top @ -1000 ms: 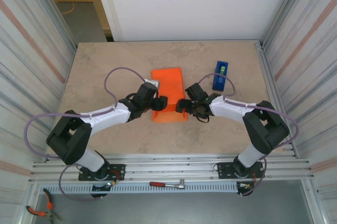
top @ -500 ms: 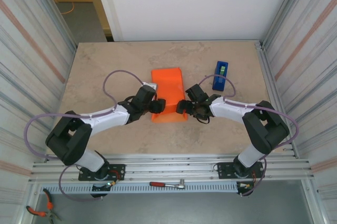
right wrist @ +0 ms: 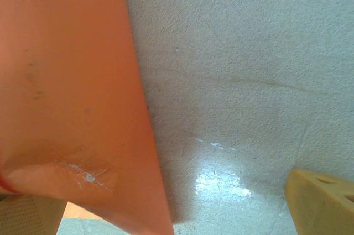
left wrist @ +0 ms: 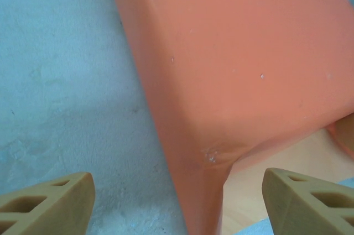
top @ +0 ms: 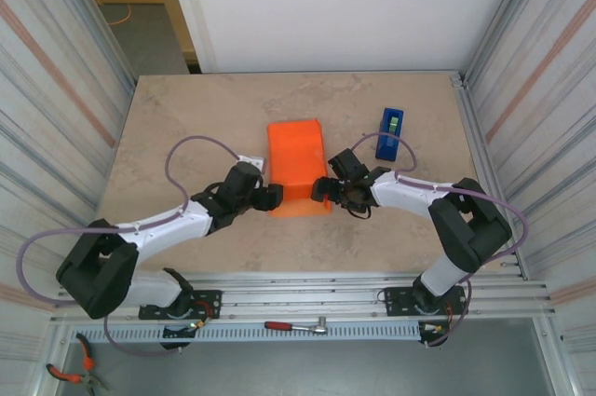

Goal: Wrap the gift box in paper

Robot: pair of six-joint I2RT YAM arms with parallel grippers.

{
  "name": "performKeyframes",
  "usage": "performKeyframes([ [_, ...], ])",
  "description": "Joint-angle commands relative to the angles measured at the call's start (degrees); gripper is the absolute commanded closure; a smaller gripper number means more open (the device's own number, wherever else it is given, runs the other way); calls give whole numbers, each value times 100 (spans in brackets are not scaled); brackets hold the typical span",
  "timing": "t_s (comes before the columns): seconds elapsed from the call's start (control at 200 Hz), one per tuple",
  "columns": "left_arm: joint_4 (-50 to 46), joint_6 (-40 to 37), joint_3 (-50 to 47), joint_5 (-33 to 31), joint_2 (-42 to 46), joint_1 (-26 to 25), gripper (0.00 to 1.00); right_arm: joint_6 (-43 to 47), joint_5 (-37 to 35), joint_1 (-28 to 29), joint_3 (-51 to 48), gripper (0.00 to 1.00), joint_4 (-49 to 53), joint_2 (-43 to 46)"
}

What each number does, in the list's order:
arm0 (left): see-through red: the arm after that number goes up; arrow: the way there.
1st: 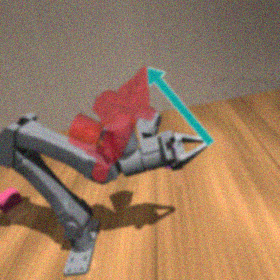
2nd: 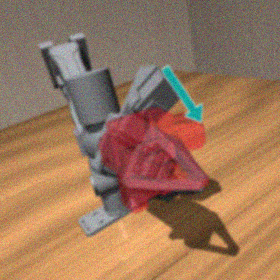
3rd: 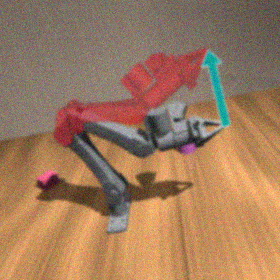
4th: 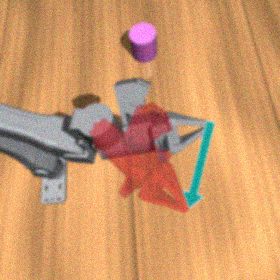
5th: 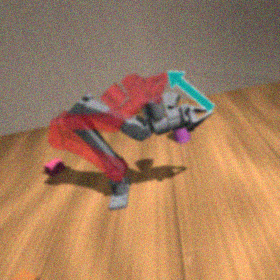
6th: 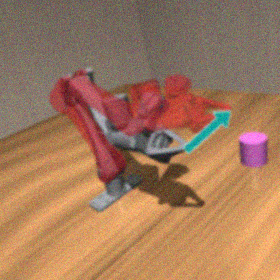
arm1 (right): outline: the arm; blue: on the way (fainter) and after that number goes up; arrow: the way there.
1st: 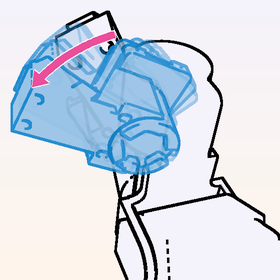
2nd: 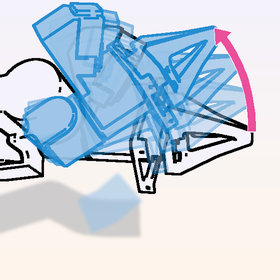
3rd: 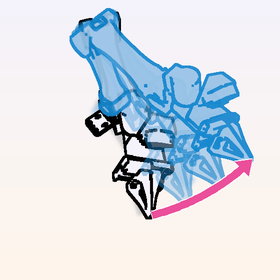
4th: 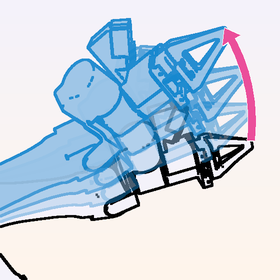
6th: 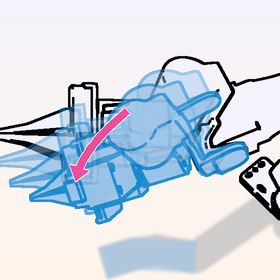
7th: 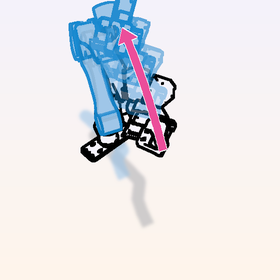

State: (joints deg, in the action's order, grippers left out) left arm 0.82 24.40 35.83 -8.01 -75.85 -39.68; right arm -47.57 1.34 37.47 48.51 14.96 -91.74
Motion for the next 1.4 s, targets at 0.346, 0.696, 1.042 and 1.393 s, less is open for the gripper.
performKeyframes([
  [0.346,748,37,186,-14,-1152,55,38,-129,5,35,-56,3,21,55],
  [0.696,807,-4,216,-113,-1458,34,50,-220,-17,74,190,9,336,141],
  [1.042,771,-109,273,-223,-1656,-127,54,-342,-274,317,676,49,587,-523],
  [1.393,819,-138,299,-227,-1792,-202,57,-430,-309,357,780,65,684,-721],
])
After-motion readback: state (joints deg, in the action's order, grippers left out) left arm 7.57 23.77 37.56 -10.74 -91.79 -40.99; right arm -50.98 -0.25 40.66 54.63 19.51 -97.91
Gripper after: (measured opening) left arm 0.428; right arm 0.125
